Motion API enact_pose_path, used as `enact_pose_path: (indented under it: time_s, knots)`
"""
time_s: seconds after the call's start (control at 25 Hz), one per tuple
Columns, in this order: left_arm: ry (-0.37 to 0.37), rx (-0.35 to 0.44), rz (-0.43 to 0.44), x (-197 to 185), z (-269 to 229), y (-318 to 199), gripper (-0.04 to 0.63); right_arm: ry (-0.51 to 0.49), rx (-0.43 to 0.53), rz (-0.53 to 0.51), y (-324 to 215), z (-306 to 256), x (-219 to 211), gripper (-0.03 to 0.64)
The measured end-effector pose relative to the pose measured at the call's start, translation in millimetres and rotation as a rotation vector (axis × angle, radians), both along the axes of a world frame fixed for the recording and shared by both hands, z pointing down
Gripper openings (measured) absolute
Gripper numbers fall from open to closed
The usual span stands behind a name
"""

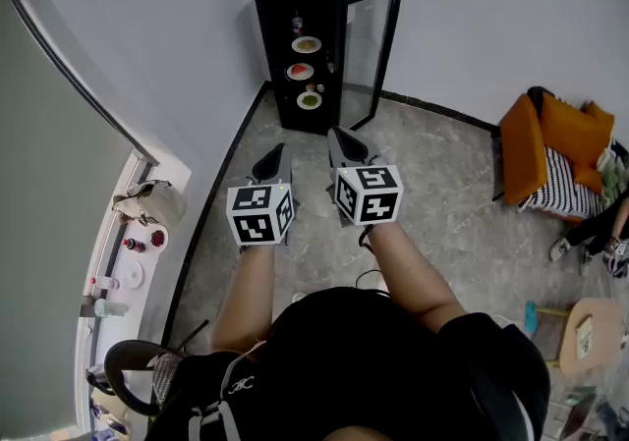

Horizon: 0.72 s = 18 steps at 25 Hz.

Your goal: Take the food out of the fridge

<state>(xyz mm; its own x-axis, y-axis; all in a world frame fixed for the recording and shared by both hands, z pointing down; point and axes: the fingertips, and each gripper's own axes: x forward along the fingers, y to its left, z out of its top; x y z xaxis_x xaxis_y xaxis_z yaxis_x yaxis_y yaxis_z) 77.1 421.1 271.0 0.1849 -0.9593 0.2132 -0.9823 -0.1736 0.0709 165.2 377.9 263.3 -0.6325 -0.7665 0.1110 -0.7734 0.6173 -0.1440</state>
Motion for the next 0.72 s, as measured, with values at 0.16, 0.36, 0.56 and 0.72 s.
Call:
enact_pose_path:
  time_s: [0.16,0.36,0.56,0.72]
  knots:
    - [0.009,-0.005,-0.008,-2,3,0,0.000,0.016,-0.009,-0.013,0,7,-5,-0.002]
    - [0.020,-0.010,-0.012,-15,8,-1,0.000,0.012,-0.014,-0.010,1,14,-17,-0.002]
    - [0.025,-0.011,-0.007,-34,12,-5,0.000,-0.012,-0.007,-0.009,-1,15,-36,-0.002]
    - [0.031,-0.013,0.002,-53,15,-9,0.000,-0.035,0.004,-0.031,-2,17,-58,-0.002]
